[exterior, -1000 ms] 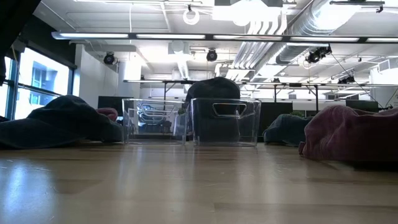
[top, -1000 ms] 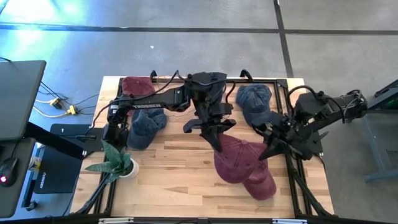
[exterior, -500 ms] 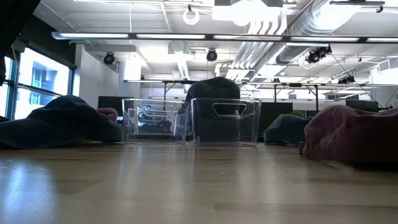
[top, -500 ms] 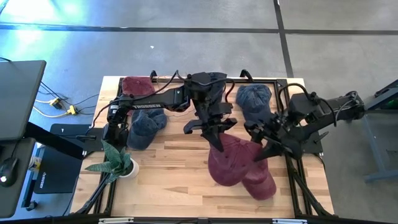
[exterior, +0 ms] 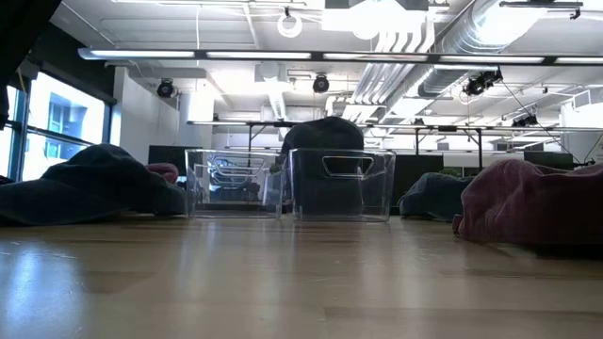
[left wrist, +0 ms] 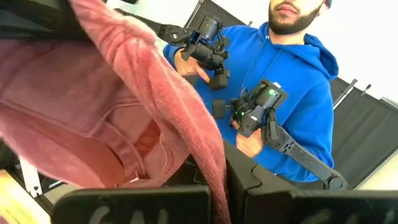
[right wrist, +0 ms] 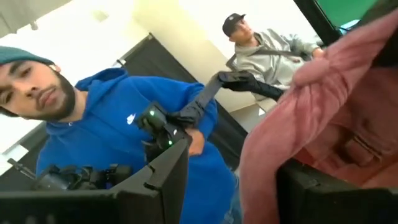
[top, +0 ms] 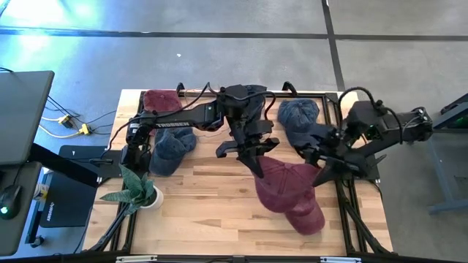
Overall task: Pick & Place hat
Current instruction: Put the bottom left red cap into the left bin
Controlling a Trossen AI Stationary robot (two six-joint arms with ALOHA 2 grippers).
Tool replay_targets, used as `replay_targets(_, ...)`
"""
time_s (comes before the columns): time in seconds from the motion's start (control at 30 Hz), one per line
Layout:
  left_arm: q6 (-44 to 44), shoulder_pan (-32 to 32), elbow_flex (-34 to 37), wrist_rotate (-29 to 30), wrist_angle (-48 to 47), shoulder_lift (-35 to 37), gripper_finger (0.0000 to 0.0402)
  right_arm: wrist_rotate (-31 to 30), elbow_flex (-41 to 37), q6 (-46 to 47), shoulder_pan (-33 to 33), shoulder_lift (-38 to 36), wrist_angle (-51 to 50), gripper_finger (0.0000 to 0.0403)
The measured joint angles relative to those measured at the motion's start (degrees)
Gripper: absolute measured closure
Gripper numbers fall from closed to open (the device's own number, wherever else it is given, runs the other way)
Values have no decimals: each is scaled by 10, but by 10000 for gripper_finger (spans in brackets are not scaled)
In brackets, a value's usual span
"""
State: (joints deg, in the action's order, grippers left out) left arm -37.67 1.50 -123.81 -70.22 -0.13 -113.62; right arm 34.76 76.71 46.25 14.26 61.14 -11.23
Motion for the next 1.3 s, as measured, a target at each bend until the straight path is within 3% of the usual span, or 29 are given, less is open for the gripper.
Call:
replay_targets(0.17, 0, 0, 0, -10, 0, 0, 401, 6, 0, -31, 0, -1, -85, 237)
replay_targets(0.37, 0, 0, 0, -10, 0, 0, 401, -43, 0, -141, 0, 0, -196, 237)
replay_targets(0.6, 1, 0, 0, -14, 0, 0, 401, -41, 0, -214, 0, -1, -217, 246)
replay_targets(0.73, 1, 5, 0, -14, 0, 0, 401, -26, 0, -209, 0, -1, -202, 286)
replay_targets(0.9, 0, 22, 0, -14, 0, 0, 401, -10, 0, -208, 0, -2, -177, 377)
replay_targets(1.0, -1, 29, 0, -12, 0, 0, 400, -11, 0, -195, 3, -5, -143, 392)
replay_targets(1.13, -10, 31, 0, 1, 1, 0, 372, -14, 0, -180, 4, -3, -128, 394)
replay_targets(1.3, -58, 25, 0, -8, 0, 0, 296, -46, 0, -185, 3, -1, -132, 394)
